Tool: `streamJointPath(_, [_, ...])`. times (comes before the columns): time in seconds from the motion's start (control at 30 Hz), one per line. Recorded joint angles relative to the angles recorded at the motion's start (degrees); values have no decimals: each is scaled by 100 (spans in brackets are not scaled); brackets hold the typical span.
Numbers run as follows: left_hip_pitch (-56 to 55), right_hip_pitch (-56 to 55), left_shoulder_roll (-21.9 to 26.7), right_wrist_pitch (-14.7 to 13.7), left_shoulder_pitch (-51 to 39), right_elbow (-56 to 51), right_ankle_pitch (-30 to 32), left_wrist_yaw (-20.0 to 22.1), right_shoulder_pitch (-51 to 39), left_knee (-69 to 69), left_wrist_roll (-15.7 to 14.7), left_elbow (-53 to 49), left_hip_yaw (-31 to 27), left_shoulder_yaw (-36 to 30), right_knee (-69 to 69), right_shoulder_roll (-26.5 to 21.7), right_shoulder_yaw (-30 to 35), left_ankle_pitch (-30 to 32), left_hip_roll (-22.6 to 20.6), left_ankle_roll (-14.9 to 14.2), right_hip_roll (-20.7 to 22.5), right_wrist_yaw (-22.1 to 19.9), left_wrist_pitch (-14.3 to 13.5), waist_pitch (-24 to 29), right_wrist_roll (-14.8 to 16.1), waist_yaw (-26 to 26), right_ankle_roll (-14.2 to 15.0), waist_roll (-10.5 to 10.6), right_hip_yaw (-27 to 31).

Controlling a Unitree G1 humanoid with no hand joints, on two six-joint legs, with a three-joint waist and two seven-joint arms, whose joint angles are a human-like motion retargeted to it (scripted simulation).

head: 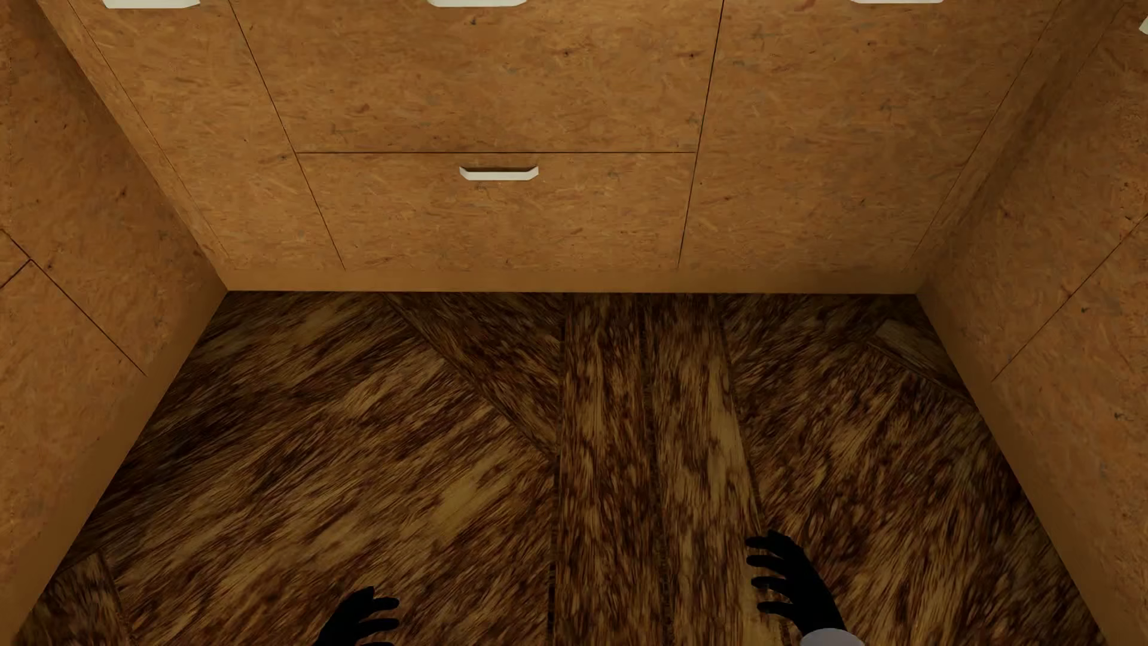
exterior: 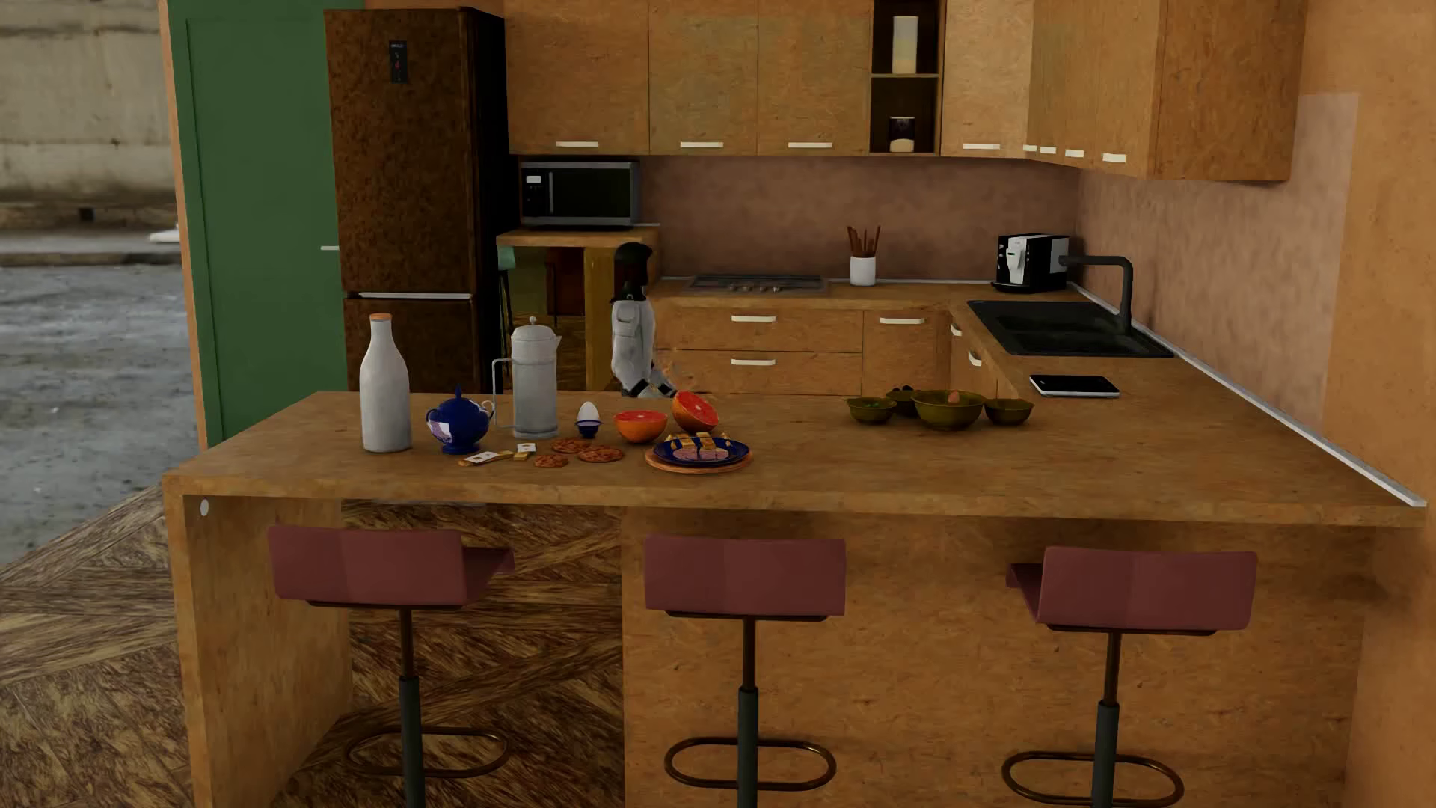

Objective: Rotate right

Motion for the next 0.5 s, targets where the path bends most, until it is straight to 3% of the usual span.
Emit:
streamJointPath(0.07, [-268,-421,183,-97,314,656,77,-46,674,1840,-187,-6,-273,-33,580,124,152,-224,152,-332,-11,70,-392,-213,-94,-321,29,65,305])
streamJointPath(0.1, [64,-662,277,72,245,527,-32,-47,945,1488,-208,6,-409,-44,874,243,204,-385,405,-536,34,78,-355,-268,-47,-726,59,173,414])
streamJointPath(0.13, [416,-843,403,228,127,273,-218,-57,1099,726,-209,163,-394,-50,1115,375,118,-96,659,-902,67,1,-366,-273,142,-1167,24,284,444])
streamJointPath(0.17, [379,-1008,500,344,17,251,-429,-46,1087,647,-211,146,-285,-13,1230,361,117,201,649,-1361,-42,-86,-323,-291,381,-1464,165,264,462])
streamJointPath(0.2, [413,-1046,439,487,-198,328,-779,10,1172,677,-197,-70,-166,-89,1320,344,145,-23,687,-1366,-149,-128,-206,-240,516,-1489,96,212,372])
streamJointPath(0.23, [422,-1152,420,676,-371,370,-1073,50,1185,730,-166,-105,-21,-77,1491,432,106,-251,700,-1159,-270,-123,-198,-221,553,-1455,31,65,306])
streamJointPath(0.27, [315,-1279,242,850,-464,468,-1089,82,1125,961,-85,-159,34,-35,1635,334,125,-500,706,-824,-396,-50,-208,-213,480,-1318,144,-40,196])
streamJointPath(0.3, [285,-1331,267,970,-408,463,-800,82,1071,1043,25,-111,15,-186,1654,255,64,-450,626,-475,-467,39,-179,-208,343,-1194,250,-169,189])
streamJointPath(0.33, [225,-1360,227,1026,-278,420,-452,65,1036,1138,155,-119,-47,-197,1557,219,57,-543,561,-233,-422,85,-53,-233,220,-1116,114,-242,244])
streamJointPath(0.37, [126,-1359,61,977,-214,473,-113,18,1038,1471,277,-207,-174,-149,1313,86,104,-838,454,-62,-333,84,141,-257,154,-991,222,-154,271])
streamJointPath(0.4, [227,-1338,90,889,-206,398,-69,-96,1091,1371,353,-54,-301,-176,1138,300,144,-813,309,60,-197,2,187,-223,164,-933,186,-58,316])
streamJointPath(0.43, [306,-1343,237,782,-177,238,-394,-229,1131,1181,397,117,-359,-182,1140,424,199,-398,322,-51,-136,-138,200,-160,210,-1054,253,-36,324])
streamJointPath(0.47, [422,-1463,421,703,-162,93,-956,-346,1057,969,399,216,-192,-113,1529,526,197,-108,317,-620,-278,-195,202,-116,303,-1240,43,-238,257])
streamJointPath(0.5, [420,-1430,475,663,-284,167,-1335,-371,929,1049,343,155,-65,-52,1966,404,409,-145,375,-700,-341,-118,252,-82,388,-1267,-31,-394,106])
